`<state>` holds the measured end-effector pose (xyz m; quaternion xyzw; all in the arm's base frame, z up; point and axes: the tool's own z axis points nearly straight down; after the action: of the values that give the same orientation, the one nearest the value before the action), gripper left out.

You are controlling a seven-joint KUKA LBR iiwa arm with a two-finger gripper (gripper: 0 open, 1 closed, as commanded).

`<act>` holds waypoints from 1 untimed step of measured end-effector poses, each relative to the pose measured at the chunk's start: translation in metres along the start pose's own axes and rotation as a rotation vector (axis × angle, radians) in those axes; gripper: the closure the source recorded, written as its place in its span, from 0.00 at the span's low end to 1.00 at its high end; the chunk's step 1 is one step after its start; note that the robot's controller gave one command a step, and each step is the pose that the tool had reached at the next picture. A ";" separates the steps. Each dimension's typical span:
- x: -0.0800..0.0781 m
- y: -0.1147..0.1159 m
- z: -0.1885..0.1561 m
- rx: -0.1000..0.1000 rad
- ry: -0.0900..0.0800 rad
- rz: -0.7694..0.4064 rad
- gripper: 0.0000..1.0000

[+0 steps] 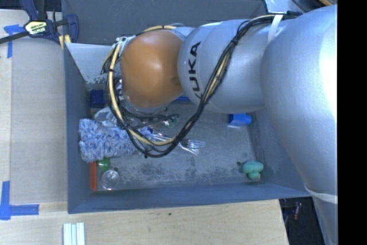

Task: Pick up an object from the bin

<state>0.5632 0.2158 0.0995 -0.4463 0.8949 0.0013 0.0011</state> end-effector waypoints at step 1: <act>0.009 -0.037 0.027 0.007 -0.011 0.344 0.00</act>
Offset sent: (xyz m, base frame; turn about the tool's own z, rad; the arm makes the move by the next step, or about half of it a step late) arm 0.0131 0.0295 -0.0295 -0.1863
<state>0.5875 0.1862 0.0728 -0.2865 0.9581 0.0007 0.0071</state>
